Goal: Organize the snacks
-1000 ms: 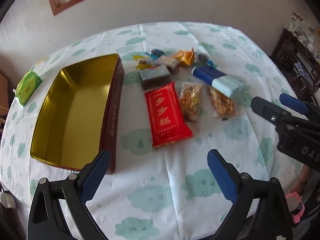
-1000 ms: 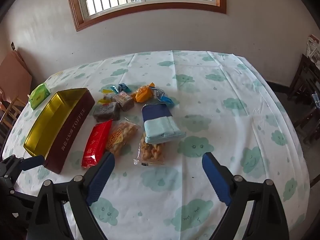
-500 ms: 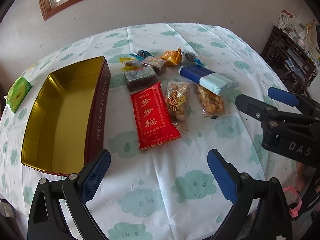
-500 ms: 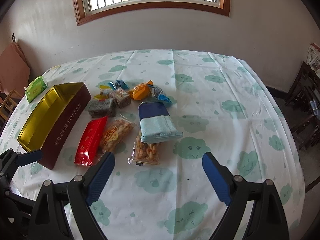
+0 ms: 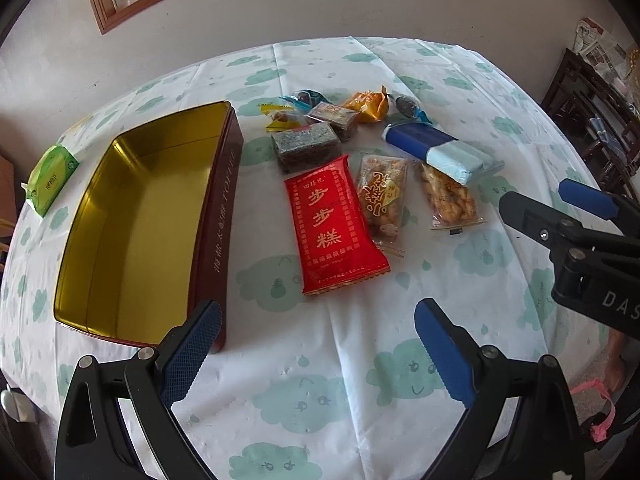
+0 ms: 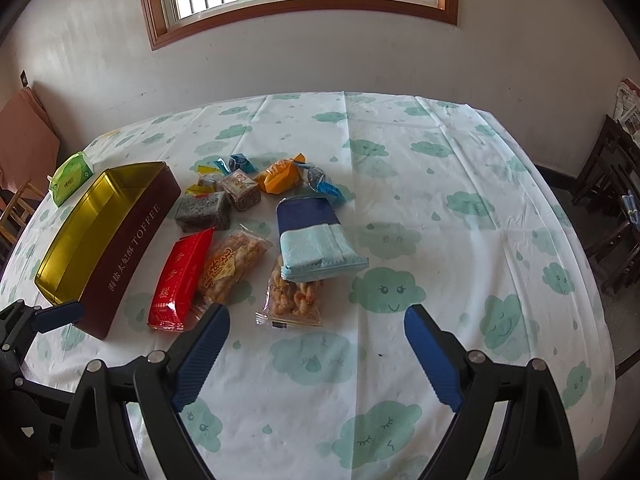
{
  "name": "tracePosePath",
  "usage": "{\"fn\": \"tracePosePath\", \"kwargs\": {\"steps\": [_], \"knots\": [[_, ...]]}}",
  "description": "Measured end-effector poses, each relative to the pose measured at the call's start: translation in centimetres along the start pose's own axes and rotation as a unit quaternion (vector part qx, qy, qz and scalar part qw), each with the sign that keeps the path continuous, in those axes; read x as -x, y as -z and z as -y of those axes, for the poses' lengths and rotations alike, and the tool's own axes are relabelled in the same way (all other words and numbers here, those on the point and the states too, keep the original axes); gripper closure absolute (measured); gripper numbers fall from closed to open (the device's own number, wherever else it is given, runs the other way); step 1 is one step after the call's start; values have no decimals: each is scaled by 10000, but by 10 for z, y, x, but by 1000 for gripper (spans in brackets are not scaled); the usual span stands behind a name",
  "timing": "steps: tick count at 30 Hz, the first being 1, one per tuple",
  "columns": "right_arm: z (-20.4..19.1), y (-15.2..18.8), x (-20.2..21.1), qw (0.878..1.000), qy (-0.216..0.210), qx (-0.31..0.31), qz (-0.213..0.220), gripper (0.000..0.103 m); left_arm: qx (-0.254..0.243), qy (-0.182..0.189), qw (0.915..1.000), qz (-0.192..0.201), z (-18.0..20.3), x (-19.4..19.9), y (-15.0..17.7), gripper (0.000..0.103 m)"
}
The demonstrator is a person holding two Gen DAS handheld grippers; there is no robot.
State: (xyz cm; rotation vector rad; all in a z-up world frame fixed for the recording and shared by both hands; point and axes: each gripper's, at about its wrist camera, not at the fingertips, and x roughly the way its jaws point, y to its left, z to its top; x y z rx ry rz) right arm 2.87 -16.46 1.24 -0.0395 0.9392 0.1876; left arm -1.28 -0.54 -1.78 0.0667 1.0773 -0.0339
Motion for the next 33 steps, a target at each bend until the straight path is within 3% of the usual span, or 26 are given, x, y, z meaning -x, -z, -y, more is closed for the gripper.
{"fn": "tracePosePath", "kwargs": {"steps": [33], "knots": [[0, 1, -2, 9999, -23, -7, -106, 11, 211, 6, 9996, -191, -10, -8, -1, 7]]}}
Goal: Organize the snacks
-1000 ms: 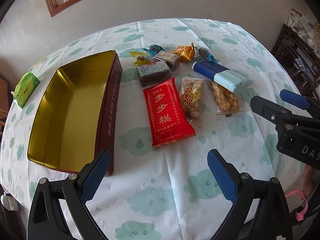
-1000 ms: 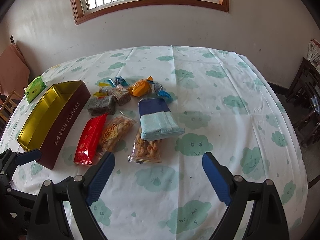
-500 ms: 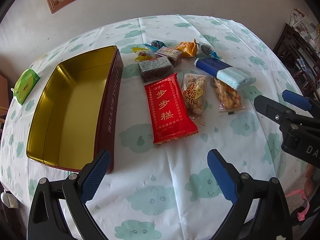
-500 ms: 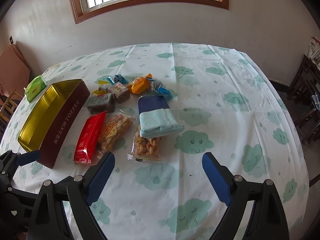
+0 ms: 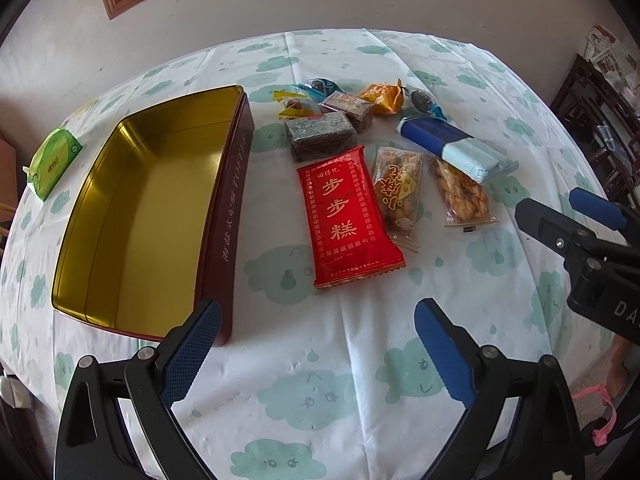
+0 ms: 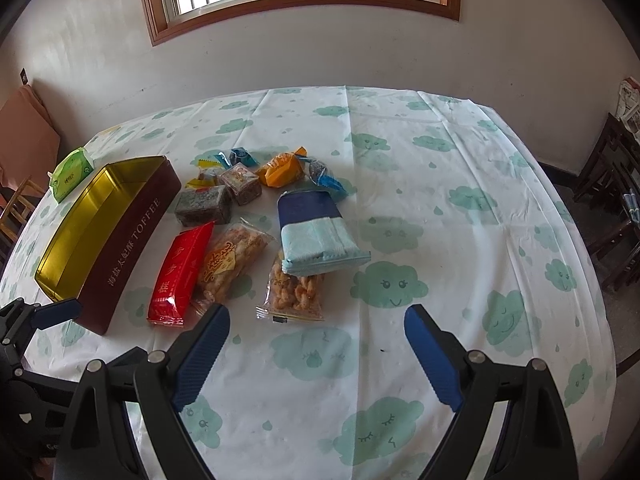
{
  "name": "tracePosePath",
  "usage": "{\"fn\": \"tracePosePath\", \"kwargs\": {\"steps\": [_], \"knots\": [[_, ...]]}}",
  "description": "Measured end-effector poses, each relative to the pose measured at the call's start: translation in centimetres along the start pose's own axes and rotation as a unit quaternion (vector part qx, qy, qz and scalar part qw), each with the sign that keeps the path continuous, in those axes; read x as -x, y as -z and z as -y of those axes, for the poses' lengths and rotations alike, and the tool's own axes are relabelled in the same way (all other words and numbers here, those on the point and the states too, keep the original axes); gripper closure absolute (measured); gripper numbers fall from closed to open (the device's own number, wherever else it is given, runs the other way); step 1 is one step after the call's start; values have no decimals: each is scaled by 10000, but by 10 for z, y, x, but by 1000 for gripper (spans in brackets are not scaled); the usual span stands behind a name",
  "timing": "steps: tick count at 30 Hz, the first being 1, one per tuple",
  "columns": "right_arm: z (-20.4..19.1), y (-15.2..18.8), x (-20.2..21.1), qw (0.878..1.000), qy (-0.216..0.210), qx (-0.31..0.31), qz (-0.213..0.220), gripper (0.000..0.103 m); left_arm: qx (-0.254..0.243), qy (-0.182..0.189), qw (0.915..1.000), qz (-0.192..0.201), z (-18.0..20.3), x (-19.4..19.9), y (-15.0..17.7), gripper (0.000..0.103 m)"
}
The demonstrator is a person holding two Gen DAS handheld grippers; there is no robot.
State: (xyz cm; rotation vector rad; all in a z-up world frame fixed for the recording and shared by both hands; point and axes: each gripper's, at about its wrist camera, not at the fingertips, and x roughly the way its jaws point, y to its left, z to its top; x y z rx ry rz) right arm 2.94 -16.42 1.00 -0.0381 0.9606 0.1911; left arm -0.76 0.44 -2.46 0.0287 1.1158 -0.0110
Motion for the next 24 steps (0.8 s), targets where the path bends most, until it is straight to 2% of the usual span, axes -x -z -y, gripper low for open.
{"fn": "tracePosePath", "kwargs": {"steps": [24], "knots": [[0, -1, -6, 9999, -62, 23, -90, 11, -5, -65, 10000, -48, 1, -1, -2, 7]]}}
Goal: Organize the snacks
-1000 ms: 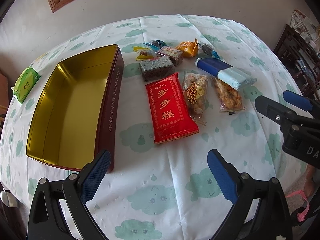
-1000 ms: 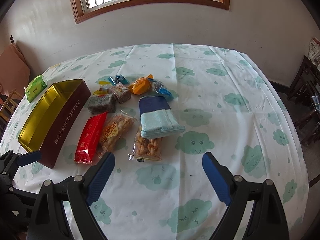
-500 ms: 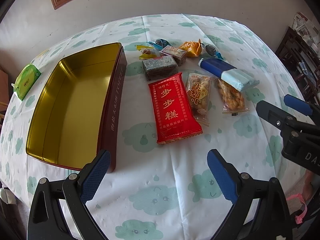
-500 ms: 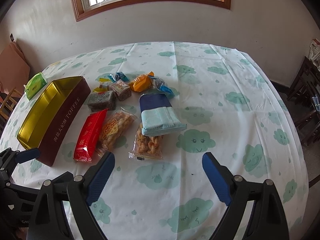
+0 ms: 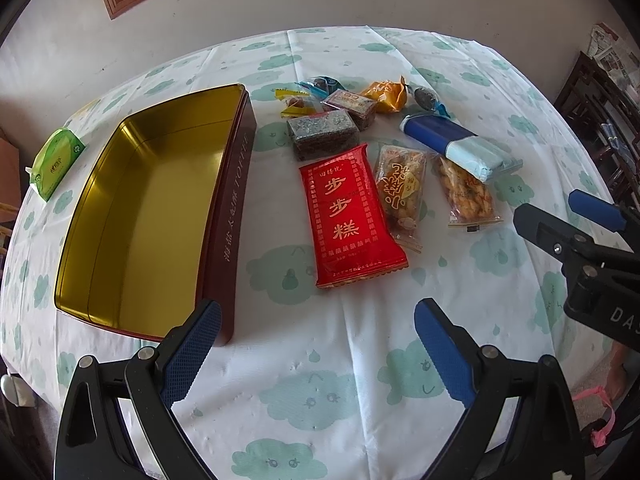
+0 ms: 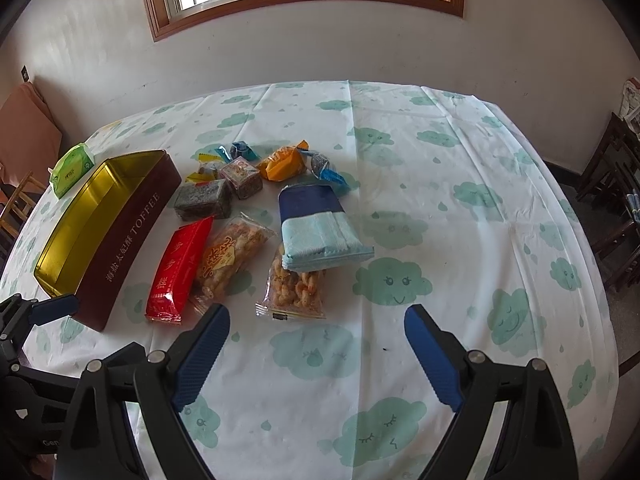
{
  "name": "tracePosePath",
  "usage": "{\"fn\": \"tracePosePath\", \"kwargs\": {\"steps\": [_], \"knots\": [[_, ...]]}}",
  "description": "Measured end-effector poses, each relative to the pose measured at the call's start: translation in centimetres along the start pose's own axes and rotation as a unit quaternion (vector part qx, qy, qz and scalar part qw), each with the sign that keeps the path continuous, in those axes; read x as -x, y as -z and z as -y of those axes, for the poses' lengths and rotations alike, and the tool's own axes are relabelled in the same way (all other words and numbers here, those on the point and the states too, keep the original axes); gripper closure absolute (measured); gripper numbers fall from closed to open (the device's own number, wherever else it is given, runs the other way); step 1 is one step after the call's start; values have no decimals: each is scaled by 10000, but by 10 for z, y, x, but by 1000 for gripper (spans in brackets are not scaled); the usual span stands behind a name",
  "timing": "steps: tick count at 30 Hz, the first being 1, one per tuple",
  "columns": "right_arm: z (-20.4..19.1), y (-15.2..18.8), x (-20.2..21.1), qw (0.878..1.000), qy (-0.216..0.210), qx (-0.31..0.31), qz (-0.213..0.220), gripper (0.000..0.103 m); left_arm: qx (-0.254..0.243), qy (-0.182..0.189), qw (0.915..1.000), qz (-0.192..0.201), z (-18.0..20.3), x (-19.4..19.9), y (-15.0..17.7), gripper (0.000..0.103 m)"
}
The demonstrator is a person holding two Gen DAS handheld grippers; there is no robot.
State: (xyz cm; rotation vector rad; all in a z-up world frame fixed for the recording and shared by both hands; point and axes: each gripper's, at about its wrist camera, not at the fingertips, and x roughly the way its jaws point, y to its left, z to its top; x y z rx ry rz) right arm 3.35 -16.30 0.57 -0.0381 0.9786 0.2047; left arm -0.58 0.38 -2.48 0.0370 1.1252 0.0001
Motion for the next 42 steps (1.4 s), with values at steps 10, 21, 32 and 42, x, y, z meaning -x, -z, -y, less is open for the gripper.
{"fn": "tracePosePath", "kwargs": {"steps": [10, 21, 32, 42], "knots": [[1, 0, -4, 10000, -15, 25, 2, 11, -29, -35, 10000, -19, 0, -2, -3, 9], [3, -9, -9, 9999, -18, 153, -45, 12, -62, -43, 10000, 4, 6, -3, -5, 9], [0, -45, -35, 9987, -37, 482, -153, 12, -93, 148, 9998, 75, 9, -2, -7, 10], [-6, -77, -91, 9944, -117, 631, -838, 13, -101, 446, 9990, 10, 10, -8, -14, 11]]}}
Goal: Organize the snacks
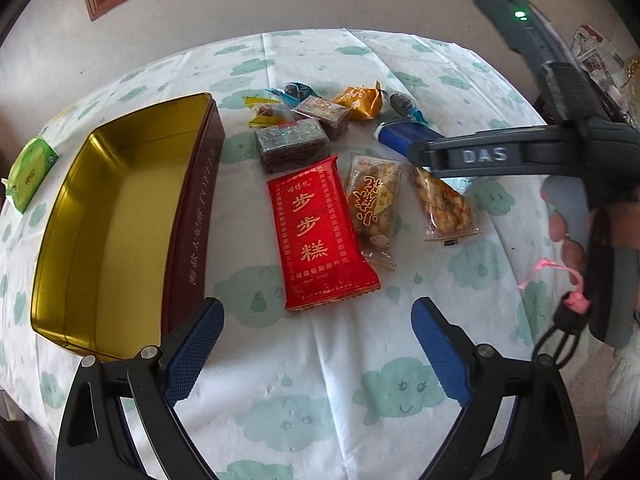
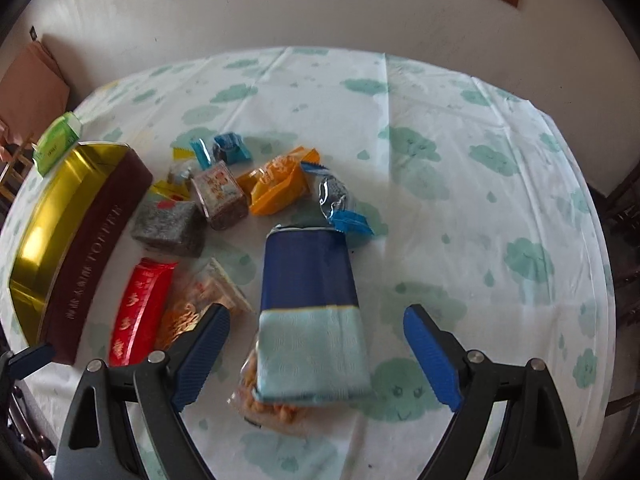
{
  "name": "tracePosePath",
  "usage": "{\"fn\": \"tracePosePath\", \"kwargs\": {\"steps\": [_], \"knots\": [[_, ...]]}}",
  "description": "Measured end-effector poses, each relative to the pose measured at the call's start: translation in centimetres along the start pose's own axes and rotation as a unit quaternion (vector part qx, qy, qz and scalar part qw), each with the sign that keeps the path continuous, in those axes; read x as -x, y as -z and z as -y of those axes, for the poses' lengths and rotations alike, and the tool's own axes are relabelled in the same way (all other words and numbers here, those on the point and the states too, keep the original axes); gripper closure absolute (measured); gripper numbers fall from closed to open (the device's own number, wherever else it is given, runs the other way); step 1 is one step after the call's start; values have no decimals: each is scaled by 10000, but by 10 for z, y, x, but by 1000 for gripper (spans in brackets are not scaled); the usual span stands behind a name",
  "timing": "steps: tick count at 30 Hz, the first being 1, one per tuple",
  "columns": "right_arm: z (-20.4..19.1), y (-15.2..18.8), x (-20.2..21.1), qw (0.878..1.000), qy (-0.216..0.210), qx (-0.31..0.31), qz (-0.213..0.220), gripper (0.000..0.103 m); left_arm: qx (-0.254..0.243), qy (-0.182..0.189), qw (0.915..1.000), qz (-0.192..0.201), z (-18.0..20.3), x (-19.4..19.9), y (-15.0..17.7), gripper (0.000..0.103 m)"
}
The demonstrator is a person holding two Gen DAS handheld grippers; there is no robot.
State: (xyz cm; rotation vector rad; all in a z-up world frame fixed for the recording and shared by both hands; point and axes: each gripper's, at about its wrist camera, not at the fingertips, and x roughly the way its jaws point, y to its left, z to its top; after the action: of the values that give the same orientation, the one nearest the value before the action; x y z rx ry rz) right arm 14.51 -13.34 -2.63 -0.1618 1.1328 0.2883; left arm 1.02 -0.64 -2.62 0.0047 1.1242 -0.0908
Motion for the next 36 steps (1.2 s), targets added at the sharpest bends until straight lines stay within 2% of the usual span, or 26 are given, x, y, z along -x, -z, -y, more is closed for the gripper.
{"fn": "tracePosePath", "kwargs": {"steps": [5, 6, 7, 8, 9, 13, 16, 18, 29, 36], "knots": [[1, -7, -18, 9996, -101, -90, -259, 31, 163, 158, 9996, -181, -5, -7, -7, 15], [1, -8, -21, 9994, -131, -100, -294, 31, 185, 196, 9994, -212, -5, -8, -9, 16], [1, -9, -23, 9993, -132, -106, -321, 36, 208, 245, 9992, -252, -6, -9, -11, 17], [2, -9, -24, 9992, -146, -122, -343, 47, 246, 320, 9987, -306, -7, -11, -13, 18], [3, -10, -26, 9989, -244, -165, -378, 48, 285, 370, 9983, -344, -7, -13, -15, 20], [8, -8, -25, 9984, -327, -272, -360, 51, 440, 445, 9968, -499, -10, -21, -21, 26], [15, -4, -21, 9980, -382, -408, -308, 52, 483, 512, 9957, -602, -12, -25, -25, 27], [22, 1, -17, 9978, -337, -495, -274, 52, 545, 520, 9951, -639, -13, -27, -28, 30], [70, 39, 5, 9953, 33, -960, -158, 52, 792, 587, 9921, -774, -26, -38, -51, 32], [90, 60, 6, 9925, 77, -1202, -227, 52, 804, 594, 9911, -873, -29, -51, -57, 37]]}}
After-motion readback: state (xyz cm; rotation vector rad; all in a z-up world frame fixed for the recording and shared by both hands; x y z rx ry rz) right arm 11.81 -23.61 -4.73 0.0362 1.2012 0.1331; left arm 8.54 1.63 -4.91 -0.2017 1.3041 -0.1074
